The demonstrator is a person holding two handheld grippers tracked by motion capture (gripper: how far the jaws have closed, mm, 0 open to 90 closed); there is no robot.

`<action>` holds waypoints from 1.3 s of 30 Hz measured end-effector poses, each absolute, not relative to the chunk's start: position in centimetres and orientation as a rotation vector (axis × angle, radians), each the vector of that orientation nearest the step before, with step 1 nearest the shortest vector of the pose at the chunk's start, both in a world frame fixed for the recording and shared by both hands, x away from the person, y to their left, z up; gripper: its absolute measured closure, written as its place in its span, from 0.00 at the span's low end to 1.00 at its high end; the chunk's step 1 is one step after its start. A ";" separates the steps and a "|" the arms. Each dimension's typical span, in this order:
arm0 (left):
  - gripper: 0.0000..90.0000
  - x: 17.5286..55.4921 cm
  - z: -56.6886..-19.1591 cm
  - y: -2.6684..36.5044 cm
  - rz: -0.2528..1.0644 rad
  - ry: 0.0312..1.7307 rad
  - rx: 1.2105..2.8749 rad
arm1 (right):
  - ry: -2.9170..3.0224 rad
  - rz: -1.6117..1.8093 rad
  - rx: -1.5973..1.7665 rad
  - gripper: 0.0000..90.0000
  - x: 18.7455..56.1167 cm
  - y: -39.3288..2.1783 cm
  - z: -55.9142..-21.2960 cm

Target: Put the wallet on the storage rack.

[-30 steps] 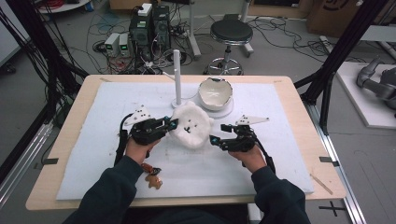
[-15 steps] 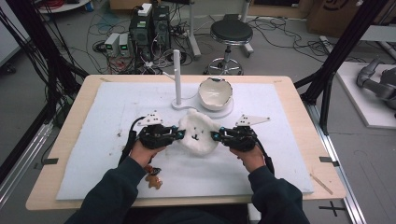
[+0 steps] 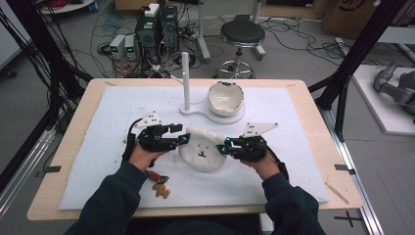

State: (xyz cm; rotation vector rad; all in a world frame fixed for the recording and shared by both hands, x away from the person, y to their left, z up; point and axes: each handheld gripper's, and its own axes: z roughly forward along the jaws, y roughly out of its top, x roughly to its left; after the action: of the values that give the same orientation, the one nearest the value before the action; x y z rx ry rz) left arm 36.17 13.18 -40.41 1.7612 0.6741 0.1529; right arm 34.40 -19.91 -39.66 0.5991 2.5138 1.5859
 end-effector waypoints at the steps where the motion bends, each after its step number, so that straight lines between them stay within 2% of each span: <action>1: 0.48 36.2 -40.5 13.0 0.123 0.672 1.768 | 2.524 1.588 0.582 0.86 34.3 -19.8 -39.6; 3: 0.59 36.1 -40.9 12.4 0.066 0.647 1.810 | 2.523 1.593 0.564 0.86 34.2 -19.6 -39.5; 6: 0.79 35.9 -41.0 12.2 0.063 0.637 1.849 | 2.515 1.586 0.577 0.86 34.3 -19.8 -39.4; 7: 0.84 35.9 -40.8 12.3 0.063 0.633 1.829 | 2.480 1.587 0.635 0.83 34.4 -20.1 -39.4; 10: 0.86 35.8 -40.6 12.4 0.089 0.641 1.804 | 2.429 1.601 0.709 0.77 34.6 -20.3 -39.4; 13: 0.86 35.8 -40.0 13.4 0.167 0.678 1.726 | 2.349 1.622 0.829 0.56 34.9 -20.9 -39.7; 14: 0.86 35.8 -40.0 13.4 0.167 0.678 1.726 | 2.349 1.622 0.829 0.56 34.9 -20.9 -39.7; 16: 0.86 35.7 -39.6 13.9 0.185 0.676 1.653 | 2.358 1.627 0.862 0.50 35.0 -21.0 -39.9; 17: 0.86 35.7 -39.4 14.0 0.190 0.668 1.628 | 2.389 1.624 0.887 0.44 35.1 -20.6 -40.3; 19: 0.86 35.6 -39.3 14.1 0.186 0.656 1.598 | 2.401 1.621 0.897 0.42 35.2 -20.5 -40.5; 21: 0.86 35.4 -39.3 13.8 0.185 0.641 1.604 | 2.433 1.631 0.912 0.43 35.3 -20.0 -40.9; 22: 0.86 35.4 -39.3 13.7 0.180 0.632 1.613 | 2.446 1.644 0.924 0.47 35.3 -19.9 -40.9; 23: 0.86 35.4 -39.4 13.5 0.174 0.633 1.616 | 2.466 1.655 0.914 0.62 35.4 -19.9 -40.9; 24: 0.86 35.4 -39.4 13.4 0.171 0.634 1.630 | 2.479 1.660 0.892 0.71 35.3 -20.0 -40.8; 26: 0.86 35.5 -39.7 13.2 0.148 0.635 1.664 | 2.459 1.646 0.882 0.79 35.2 -20.3 -40.5; 28: 0.85 35.7 -40.2 12.9 0.100 0.644 1.734 | 2.407 1.662 0.893 0.83 35.2 -20.9 -40.2; 32: 0.83 35.6 -40.9 11.9 0.082 0.646 1.837 | 2.347 1.642 0.884 0.85 35.1 -21.6 -39.7; 35: 0.85 35.6 -40.7 12.0 0.102 0.631 1.826 | 2.351 1.649 0.884 0.84 35.1 -21.7 -39.8; 37: 0.86 35.6 -40.7 12.3 0.087 0.613 1.819 | 2.340 1.678 0.891 0.77 35.1 -21.6 -39.8; 38: 0.87 35.6 -40.7 12.2 0.069 0.604 1.813 | 2.331 1.705 0.924 0.63 35.2 -21.4 -40.0; 39: 0.87 35.6 -40.7 12.1 0.072 0.594 1.817 | 2.331 1.705 0.924 0.63 35.2 -21.4 -40.0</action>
State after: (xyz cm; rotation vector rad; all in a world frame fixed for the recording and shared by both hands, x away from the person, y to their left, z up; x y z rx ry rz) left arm 35.57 12.14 -40.69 1.8167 0.5939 0.0723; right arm 35.24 -21.35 -39.97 0.9236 2.3311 1.7047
